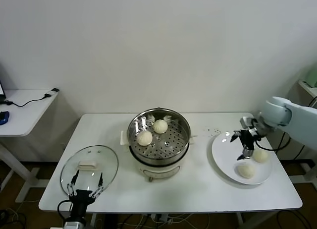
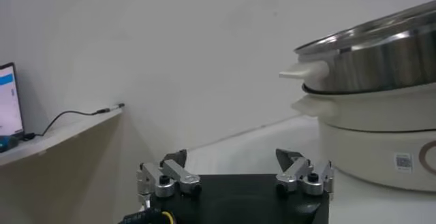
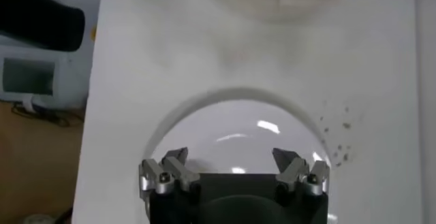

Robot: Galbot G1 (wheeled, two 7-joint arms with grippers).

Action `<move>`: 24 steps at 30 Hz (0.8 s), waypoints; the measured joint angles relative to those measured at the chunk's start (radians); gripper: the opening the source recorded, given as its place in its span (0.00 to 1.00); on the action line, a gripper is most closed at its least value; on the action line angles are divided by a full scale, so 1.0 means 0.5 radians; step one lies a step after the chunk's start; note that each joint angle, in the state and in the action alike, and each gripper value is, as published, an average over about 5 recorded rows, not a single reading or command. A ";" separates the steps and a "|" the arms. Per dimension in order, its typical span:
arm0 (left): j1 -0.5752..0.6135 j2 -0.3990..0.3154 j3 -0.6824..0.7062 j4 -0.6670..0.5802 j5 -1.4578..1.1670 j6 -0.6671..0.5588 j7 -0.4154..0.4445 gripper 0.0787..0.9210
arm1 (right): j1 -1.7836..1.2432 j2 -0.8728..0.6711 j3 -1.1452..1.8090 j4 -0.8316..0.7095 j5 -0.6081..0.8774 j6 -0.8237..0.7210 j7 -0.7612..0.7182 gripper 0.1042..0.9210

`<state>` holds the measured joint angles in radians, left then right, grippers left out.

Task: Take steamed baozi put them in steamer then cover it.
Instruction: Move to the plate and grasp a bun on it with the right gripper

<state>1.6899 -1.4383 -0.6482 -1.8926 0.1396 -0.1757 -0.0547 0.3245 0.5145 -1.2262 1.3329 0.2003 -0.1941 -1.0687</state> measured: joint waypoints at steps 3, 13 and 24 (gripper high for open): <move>0.004 -0.007 -0.004 0.006 0.007 -0.001 0.000 0.88 | -0.135 -0.012 0.102 -0.048 -0.084 0.017 -0.009 0.88; 0.012 -0.016 -0.018 0.023 0.017 -0.005 -0.002 0.88 | -0.441 0.021 0.337 -0.210 -0.278 0.062 -0.020 0.88; 0.008 -0.024 -0.019 0.043 0.030 -0.008 -0.004 0.88 | -0.574 0.120 0.452 -0.363 -0.382 0.099 -0.043 0.86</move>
<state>1.6938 -1.4501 -0.6576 -1.8711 0.1545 -0.1795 -0.0566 0.0373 0.5747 -1.0002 1.1511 0.0095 -0.1448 -1.0901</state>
